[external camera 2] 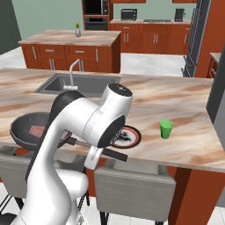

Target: Pick up the pan with the steak in it and place it on the dining table. Then place the steak on the plate.

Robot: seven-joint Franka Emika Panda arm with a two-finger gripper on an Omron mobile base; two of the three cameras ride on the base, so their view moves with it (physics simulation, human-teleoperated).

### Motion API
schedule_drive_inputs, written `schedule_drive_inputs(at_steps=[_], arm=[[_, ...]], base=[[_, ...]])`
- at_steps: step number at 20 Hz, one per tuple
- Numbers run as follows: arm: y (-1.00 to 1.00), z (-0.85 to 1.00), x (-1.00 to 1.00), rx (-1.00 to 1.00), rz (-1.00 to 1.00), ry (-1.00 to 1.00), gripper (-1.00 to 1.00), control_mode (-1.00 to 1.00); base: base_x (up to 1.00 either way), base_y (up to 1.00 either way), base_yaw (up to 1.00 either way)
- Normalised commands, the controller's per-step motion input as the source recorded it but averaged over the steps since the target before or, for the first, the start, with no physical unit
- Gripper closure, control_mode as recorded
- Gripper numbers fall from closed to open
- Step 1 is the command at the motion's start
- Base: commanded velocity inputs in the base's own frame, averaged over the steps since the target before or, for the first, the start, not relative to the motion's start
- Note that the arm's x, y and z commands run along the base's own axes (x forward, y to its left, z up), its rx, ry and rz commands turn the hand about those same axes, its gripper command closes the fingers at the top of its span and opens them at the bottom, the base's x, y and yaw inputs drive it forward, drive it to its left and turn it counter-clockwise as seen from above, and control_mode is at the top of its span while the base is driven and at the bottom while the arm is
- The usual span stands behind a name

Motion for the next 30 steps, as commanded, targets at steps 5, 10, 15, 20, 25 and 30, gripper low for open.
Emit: schedule_drive_inputs(at_steps=[5, 10, 15, 20, 25, 30], arm=[[0.0, 0.0, 0.0, 0.0, 0.0, 0.0, 1.0, 1.0], [0.13, -0.13, 0.54, -0.08, -0.01, -0.05, 1.0, -1.0], [0.13, -0.12, 0.58, -0.08, -0.02, -0.02, 1.0, -1.0], [0.11, -0.11, 0.53, -0.06, -0.03, -0.02, 1.0, -1.0], [0.08, -0.14, 0.52, -0.04, -0.02, 0.0, 1.0, -1.0], [0.17, -0.2, 0.45, -0.04, -0.03, 0.01, 1.0, -1.0]], base=[[0.53, 0.08, 0.0], [0.0, 0.0, 0.0], [0.0, 0.0, 0.0], [0.0, 0.0, 0.0], [0.0, 0.0, 0.0], [0.0, 0.0, 0.0]])
